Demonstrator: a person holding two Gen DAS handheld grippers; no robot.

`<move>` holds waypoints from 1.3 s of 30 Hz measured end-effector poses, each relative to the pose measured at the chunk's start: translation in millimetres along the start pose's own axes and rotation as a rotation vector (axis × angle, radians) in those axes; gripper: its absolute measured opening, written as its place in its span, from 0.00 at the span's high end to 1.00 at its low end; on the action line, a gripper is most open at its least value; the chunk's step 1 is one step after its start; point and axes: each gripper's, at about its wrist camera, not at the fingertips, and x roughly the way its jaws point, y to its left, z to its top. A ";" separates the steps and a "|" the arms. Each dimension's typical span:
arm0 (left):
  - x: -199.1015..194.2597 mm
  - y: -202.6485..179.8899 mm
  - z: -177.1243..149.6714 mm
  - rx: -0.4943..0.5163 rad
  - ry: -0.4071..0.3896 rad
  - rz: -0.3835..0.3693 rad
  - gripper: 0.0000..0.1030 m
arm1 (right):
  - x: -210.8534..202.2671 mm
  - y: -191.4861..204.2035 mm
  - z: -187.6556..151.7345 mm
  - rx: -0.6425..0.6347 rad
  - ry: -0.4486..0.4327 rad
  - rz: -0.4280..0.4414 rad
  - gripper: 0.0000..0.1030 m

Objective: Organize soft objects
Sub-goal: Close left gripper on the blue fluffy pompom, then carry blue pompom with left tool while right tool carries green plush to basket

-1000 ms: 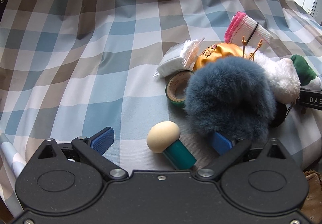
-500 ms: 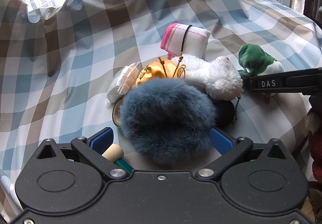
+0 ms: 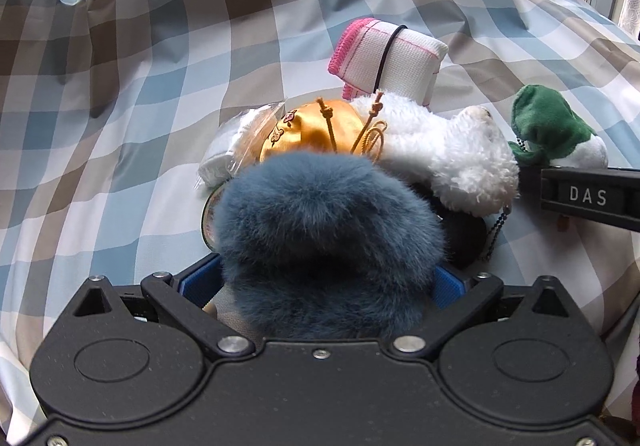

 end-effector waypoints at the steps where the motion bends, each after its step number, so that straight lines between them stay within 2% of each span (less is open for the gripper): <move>1: 1.7 1.3 -0.6 -0.007 0.006 -0.011 0.05 | 0.2 0.3 0.0 -0.002 0.000 0.000 0.50; 4: 4.8 2.7 0.4 -0.026 0.018 -0.054 0.30 | -0.5 1.3 -0.7 -0.009 -0.003 0.000 0.50; 7: 2.0 4.9 1.9 -0.041 0.012 -0.104 0.41 | -2.2 0.9 -1.0 -0.011 -0.011 -0.001 0.50; 17: -36.9 11.0 3.2 -0.027 -0.069 -0.136 0.41 | -23.6 -6.3 -2.8 0.017 -0.078 -0.002 0.50; 22: -59.4 15.3 -3.8 -0.036 -0.080 -0.146 0.41 | -39.2 -6.4 -8.2 -0.001 -0.093 0.001 0.50; 32: -95.0 27.7 -47.3 -0.063 -0.029 -0.143 0.41 | -85.4 -1.0 -36.4 -0.042 -0.077 0.025 0.50; 39: -103.2 40.6 -73.8 -0.149 0.046 -0.147 0.41 | -128.3 10.6 -64.8 -0.089 -0.078 0.026 0.50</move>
